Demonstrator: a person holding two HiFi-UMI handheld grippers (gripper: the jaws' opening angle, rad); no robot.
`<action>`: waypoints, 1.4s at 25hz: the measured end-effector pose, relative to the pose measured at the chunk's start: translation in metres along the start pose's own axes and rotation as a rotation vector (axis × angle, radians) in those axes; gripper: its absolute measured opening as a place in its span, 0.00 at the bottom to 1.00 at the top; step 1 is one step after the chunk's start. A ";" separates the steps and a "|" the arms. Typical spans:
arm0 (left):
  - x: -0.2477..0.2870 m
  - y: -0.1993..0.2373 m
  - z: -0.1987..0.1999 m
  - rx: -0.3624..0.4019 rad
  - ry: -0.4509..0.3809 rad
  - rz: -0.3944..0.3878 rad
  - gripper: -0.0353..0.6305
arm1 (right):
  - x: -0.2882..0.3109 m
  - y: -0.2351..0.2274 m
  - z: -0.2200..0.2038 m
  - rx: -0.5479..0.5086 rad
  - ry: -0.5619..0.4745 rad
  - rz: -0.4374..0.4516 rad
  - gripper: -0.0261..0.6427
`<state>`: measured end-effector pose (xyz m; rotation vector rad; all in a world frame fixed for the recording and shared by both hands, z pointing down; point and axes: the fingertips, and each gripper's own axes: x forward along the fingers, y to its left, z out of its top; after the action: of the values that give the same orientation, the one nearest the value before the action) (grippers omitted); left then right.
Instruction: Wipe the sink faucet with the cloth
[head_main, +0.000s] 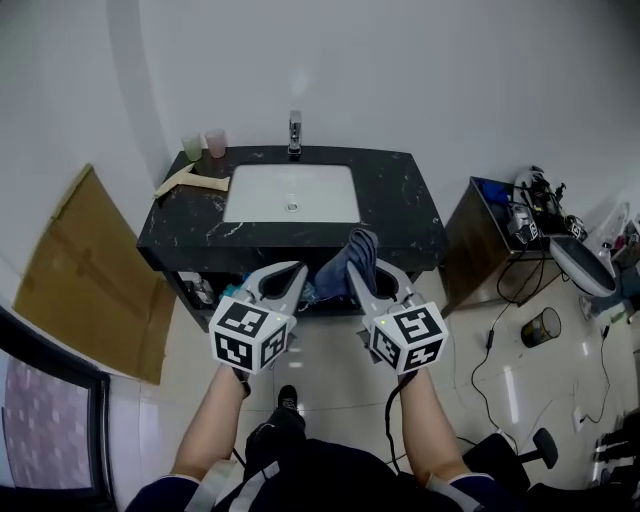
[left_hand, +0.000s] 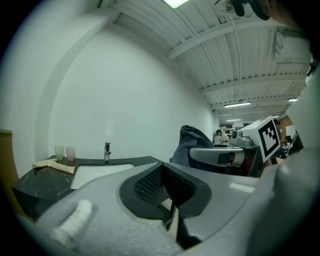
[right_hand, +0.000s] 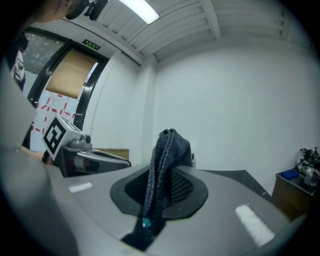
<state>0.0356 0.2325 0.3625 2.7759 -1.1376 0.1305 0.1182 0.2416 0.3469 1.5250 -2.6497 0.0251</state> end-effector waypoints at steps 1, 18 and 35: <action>0.007 0.011 0.001 -0.003 0.000 -0.004 0.06 | 0.011 -0.004 0.000 -0.001 0.003 -0.003 0.11; 0.100 0.163 0.021 -0.041 0.016 -0.059 0.06 | 0.180 -0.051 -0.004 0.037 0.073 -0.060 0.11; 0.200 0.257 0.015 -0.045 0.084 0.038 0.06 | 0.308 -0.126 -0.013 0.094 0.043 0.055 0.11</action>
<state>-0.0023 -0.0894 0.3991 2.6829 -1.1586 0.2202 0.0735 -0.0870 0.3813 1.4596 -2.6913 0.1863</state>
